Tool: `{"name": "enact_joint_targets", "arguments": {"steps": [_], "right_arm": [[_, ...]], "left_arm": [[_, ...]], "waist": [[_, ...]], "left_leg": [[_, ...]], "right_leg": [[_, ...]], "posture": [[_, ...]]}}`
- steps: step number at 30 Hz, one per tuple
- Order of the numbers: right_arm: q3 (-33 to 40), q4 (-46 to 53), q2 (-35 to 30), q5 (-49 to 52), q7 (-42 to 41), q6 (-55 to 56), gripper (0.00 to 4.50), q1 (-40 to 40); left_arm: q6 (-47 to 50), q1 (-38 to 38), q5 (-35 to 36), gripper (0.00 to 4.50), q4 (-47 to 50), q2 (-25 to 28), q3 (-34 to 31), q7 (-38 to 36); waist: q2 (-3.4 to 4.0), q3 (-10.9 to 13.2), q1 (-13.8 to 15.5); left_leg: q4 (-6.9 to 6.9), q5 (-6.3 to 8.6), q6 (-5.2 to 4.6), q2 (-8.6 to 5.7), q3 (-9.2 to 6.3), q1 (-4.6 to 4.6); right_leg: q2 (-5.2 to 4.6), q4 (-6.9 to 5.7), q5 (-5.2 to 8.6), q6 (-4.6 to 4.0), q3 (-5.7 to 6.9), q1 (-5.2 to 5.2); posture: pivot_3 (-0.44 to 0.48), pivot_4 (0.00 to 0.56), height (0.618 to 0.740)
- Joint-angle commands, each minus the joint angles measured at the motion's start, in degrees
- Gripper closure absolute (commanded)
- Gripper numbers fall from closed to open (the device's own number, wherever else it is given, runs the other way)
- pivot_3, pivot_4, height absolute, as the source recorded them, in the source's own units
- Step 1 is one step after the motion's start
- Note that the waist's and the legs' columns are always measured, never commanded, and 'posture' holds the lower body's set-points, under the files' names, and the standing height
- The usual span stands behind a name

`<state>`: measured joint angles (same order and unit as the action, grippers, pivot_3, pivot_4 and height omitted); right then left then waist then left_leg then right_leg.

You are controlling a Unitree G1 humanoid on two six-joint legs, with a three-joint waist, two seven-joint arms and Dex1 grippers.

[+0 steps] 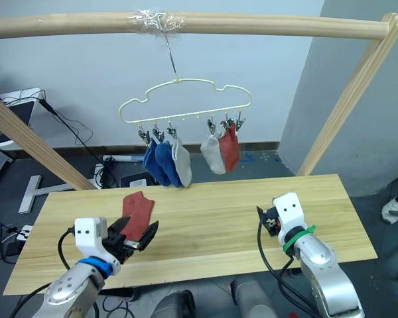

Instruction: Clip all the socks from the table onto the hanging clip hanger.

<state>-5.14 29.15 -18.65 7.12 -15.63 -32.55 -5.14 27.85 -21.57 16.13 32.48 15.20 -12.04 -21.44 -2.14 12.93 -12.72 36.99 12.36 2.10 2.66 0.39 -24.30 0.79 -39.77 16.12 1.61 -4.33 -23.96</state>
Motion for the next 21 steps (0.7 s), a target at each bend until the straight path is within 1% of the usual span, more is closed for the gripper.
{"name": "enact_joint_targets", "arguments": {"steps": [1, 4, 6, 8, 13, 21], "right_arm": [[1.8, 4.0, 1.1, 1.1, 1.0, -0.9, 1.69, -0.9], [1.4, 5.7, 0.8, 1.0, 0.8, -1.6, 1.69, -2.4], [1.1, 6.6, 0.8, 0.9, 0.9, -2.3, 1.69, -3.5], [1.2, 6.8, 0.9, 0.8, 1.1, -2.7, 1.69, -3.9], [-0.1, 7.2, -2.3, -0.7, -0.8, -1.3, 1.69, -6.0], [-0.5, 7.1, -2.9, -1.3, -1.6, 0.3, 1.69, -6.0]], "left_arm": [[-1.8, -6.4, 0.3, 0.15, 7.5, -3.0, 1.8, 2.7], [-2.8, -10.7, -1.6, 0.15, 10.2, -5.2, 5.3, 4.9], [-5.3, -11.6, -0.7, 0.15, 10.3, -8.0, 5.5, 6.5], [-6.1, -11.8, -0.4, 0.15, 10.1, -9.1, 5.0, 7.2], [-6.2, -12.3, 0.2, 0.15, 10.1, -8.4, 4.4, 7.3], [-6.1, -13.1, 0.0, 0.15, 11.5, -8.9, 6.0, 8.2]], "waist": [[-0.01, 0.0, 0.0], [-0.02, 0.0, 0.0], [-0.06, 0.0, 0.2], [-0.07, 0.0, 0.2], [-0.09, 0.0, 0.1], [-0.1, 0.1, 0.1]], "left_leg": [[-0.01, 0.0, 0.0, 0.01, 0.01, 0.01], [-0.09, 0.01, 0.0, -0.01, 0.08, 0.03], [-0.13, 0.01, 0.0, -0.01, 0.02, 0.04], [-0.14, 0.02, 0.0, -0.01, 0.0, 0.03], [-0.14, 0.02, 0.01, -0.02, 0.02, 0.04], [-0.16, 0.02, 0.01, -0.02, 0.02, 0.03]], "right_leg": [[-0.02, 0.0, 0.02, -0.04, -0.02, -0.01], [-0.02, 0.02, 0.16, -0.28, -0.09, -0.02], [-0.02, 0.02, 0.21, -0.37, -0.03, -0.03], [-0.02, 0.02, 0.27, -0.47, 0.02, -0.03], [0.01, 0.04, 0.44, -0.75, 0.01, -0.04], [0.01, 0.1, 0.44, -0.75, 0.0, -0.03]], "posture": [[-0.265, 0.222, 0.74], [-0.263, 0.226, 0.74], [-0.262, 0.227, 0.74], [-0.262, 0.227, 0.74], [-0.259, 0.23, 0.74], [-0.252, 0.229, 0.74]]}}
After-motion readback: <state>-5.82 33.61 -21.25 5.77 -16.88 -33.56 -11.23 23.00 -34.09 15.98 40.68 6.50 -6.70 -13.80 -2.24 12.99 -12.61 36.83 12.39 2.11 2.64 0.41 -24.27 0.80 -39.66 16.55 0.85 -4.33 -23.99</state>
